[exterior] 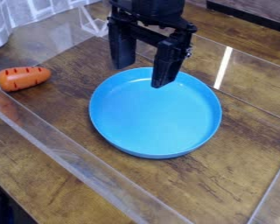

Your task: Put the carrot in the blue tray

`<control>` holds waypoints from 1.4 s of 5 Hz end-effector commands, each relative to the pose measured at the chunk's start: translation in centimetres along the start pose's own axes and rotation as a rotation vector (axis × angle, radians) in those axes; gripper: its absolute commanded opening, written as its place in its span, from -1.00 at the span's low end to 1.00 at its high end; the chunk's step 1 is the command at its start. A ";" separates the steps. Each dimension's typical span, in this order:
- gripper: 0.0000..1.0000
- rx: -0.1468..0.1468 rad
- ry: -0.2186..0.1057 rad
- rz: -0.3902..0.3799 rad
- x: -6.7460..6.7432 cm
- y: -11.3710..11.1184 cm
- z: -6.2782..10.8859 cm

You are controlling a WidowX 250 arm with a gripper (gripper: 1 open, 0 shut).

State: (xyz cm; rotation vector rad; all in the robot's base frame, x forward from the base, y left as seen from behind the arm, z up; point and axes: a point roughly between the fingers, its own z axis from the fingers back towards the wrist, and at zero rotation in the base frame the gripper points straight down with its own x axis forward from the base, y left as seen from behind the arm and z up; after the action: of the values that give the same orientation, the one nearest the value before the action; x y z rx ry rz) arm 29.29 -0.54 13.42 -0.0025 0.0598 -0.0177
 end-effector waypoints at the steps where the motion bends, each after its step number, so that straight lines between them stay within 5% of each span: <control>1: 1.00 0.001 0.014 -0.015 -0.1 0.2 -0.4; 7: 1.00 0.029 0.079 -0.111 -1.9 5.1 -1.6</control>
State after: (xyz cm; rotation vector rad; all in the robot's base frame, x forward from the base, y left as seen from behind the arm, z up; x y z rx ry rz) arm 27.36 4.10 10.64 0.0143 0.1821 -0.1365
